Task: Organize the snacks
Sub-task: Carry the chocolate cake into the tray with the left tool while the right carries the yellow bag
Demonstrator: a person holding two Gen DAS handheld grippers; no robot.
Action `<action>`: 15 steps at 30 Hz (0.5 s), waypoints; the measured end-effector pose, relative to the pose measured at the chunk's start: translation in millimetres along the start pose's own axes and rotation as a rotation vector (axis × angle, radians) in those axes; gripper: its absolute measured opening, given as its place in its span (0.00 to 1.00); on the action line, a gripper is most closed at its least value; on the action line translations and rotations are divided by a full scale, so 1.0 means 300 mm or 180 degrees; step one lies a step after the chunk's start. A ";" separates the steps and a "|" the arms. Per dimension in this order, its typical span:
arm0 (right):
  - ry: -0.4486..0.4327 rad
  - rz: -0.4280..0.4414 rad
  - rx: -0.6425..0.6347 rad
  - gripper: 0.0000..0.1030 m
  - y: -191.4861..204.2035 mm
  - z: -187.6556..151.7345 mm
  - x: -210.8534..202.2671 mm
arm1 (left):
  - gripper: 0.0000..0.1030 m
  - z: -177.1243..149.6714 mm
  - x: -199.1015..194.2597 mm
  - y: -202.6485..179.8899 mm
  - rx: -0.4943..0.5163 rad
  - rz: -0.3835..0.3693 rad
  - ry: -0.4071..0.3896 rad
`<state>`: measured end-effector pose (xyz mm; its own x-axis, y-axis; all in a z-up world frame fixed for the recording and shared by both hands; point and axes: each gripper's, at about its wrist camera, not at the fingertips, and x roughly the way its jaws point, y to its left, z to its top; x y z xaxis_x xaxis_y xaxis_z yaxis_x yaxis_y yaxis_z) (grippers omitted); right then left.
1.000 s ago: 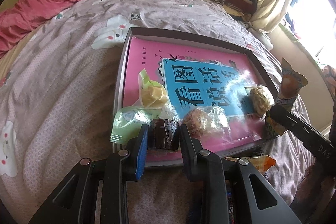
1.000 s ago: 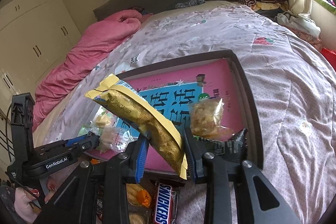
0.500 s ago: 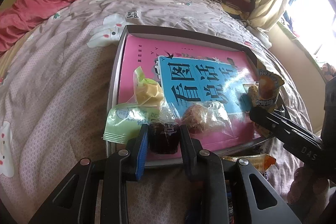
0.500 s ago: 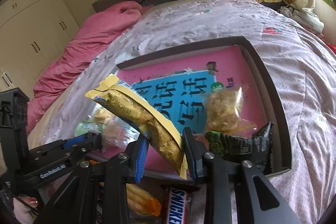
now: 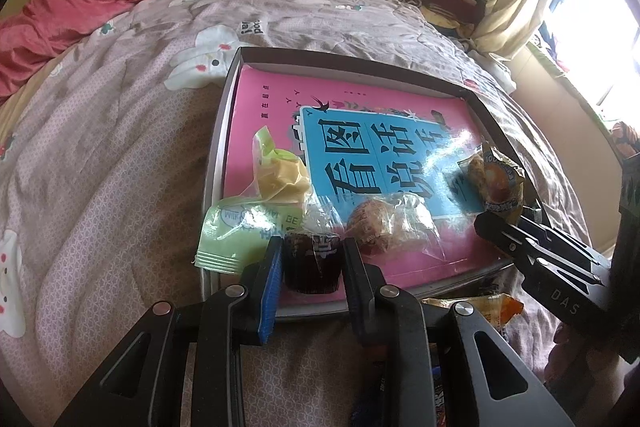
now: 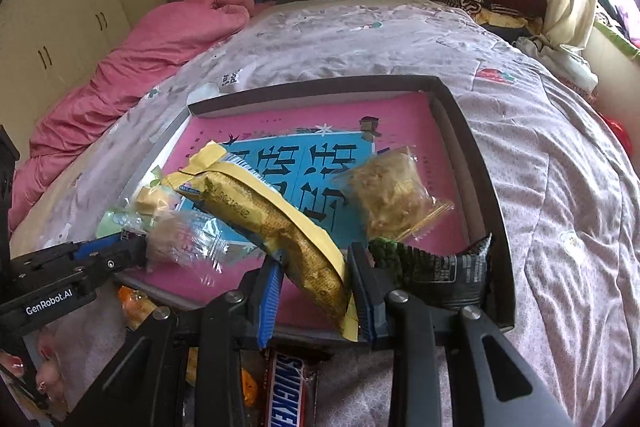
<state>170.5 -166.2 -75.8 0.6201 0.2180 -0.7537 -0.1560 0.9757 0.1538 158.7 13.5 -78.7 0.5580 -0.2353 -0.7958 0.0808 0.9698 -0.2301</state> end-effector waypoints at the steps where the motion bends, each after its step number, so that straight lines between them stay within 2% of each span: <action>1: 0.0009 0.0026 0.0021 0.33 -0.003 0.001 0.001 | 0.28 0.000 0.000 0.000 0.0001 0.0002 0.0000; 15: 0.0051 0.0286 0.0060 0.35 0.004 -0.004 -0.007 | 0.28 0.002 0.002 0.000 -0.0017 -0.0017 0.0007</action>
<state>168.2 -165.4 -74.7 0.5917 0.3046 -0.7464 -0.1959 0.9525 0.2333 159.5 13.5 -78.9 0.5558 -0.2406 -0.7957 0.0794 0.9682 -0.2373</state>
